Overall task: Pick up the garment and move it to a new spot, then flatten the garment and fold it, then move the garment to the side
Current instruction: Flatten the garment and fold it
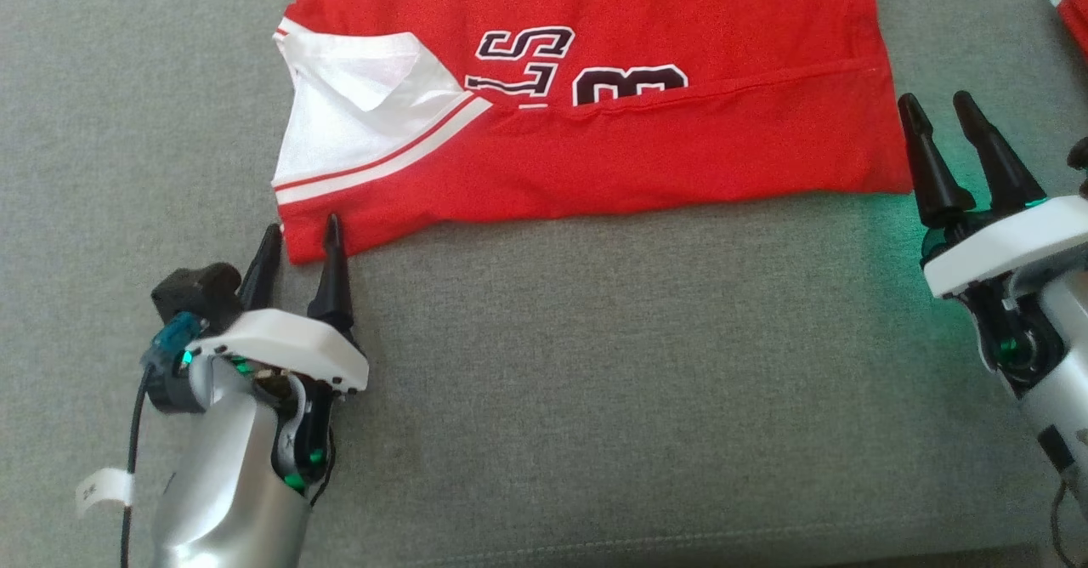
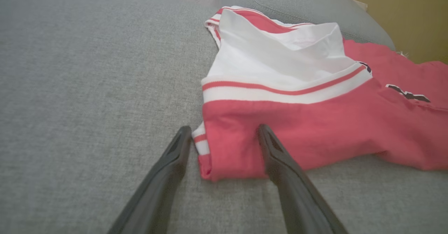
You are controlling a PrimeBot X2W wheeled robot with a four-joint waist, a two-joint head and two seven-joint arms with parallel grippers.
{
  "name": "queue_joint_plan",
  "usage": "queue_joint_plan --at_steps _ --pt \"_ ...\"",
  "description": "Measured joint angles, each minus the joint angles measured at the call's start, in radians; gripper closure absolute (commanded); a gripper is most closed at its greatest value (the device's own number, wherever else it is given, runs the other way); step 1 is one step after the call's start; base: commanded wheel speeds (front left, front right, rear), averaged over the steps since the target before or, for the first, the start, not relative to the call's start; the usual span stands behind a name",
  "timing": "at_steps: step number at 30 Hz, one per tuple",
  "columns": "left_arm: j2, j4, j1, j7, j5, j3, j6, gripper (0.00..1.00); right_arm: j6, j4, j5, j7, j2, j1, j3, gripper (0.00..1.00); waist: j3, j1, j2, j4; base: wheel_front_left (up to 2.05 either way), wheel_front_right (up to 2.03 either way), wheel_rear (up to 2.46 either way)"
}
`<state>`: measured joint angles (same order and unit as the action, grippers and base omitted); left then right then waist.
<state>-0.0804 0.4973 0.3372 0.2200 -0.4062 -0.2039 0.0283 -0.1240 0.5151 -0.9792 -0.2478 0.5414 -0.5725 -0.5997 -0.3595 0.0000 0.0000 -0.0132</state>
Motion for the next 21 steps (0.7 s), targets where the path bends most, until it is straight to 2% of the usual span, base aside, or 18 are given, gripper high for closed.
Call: queue_joint_plan --at_steps 3,6,8,9,10,11,12,17,21 --pt "0.0 0.026 0.006 -0.003 0.0 -0.001 0.01 0.0 0.0 0.006 0.004 0.0 -0.003 0.009 0.006 0.0 0.004 0.0 0.0 0.004 0.0 0.0 0.0" --pt "0.0 0.04 0.007 -0.016 0.002 -0.004 0.022 0.43 0.0 0.029 0.005 0.0 -0.015 0.014 0.007 0.0 0.013 0.0 0.0 0.005 0.0 0.0 0.0" --pt "-0.001 0.044 0.005 -0.025 0.002 -0.006 0.026 0.55 0.0 0.048 0.013 0.002 -0.024 0.014 0.008 0.0 0.022 0.0 0.0 0.004 0.0 0.0 0.0" --pt "0.0 0.044 0.002 -0.025 0.002 -0.007 0.026 0.71 0.0 0.063 0.018 0.003 -0.029 0.014 0.008 0.0 0.028 0.0 0.0 0.003 0.0 0.0 0.0" --pt "0.0 0.042 -0.003 -0.026 0.001 -0.009 0.026 0.76 0.0 0.083 0.042 0.003 -0.032 0.014 0.007 0.0 0.033 0.0 0.0 0.002 0.0 0.0 0.0" --pt "0.001 0.04 -0.011 -0.026 0.001 -0.011 0.026 0.93 0.0 0.107 0.074 0.009 -0.033 0.014 0.005 0.0 0.037 0.0 0.0 0.0 0.0 0.0 0.0" --pt "0.001 0.036 -0.018 -0.026 0.0 -0.012 0.026 1.0 0.0 0.131 0.088 0.012 -0.04 0.014 0.008 0.0 0.042 0.0 0.0 -0.002 0.0 0.0 0.0" --pt "-0.001 0.021 -0.049 -0.026 0.0 -0.018 0.023 1.0 0.0 0.243 0.129 0.059 -0.119 0.013 0.022 0.0 0.058 0.0 0.0 -0.018 0.0 0.0 0.0" --pt "-0.007 0.011 -0.049 -0.026 0.0 -0.037 0.006 1.0 0.0 0.312 0.151 0.082 -0.152 0.006 0.033 0.0 0.07 0.0 0.0 -0.032 0.0 0.0 0.0"
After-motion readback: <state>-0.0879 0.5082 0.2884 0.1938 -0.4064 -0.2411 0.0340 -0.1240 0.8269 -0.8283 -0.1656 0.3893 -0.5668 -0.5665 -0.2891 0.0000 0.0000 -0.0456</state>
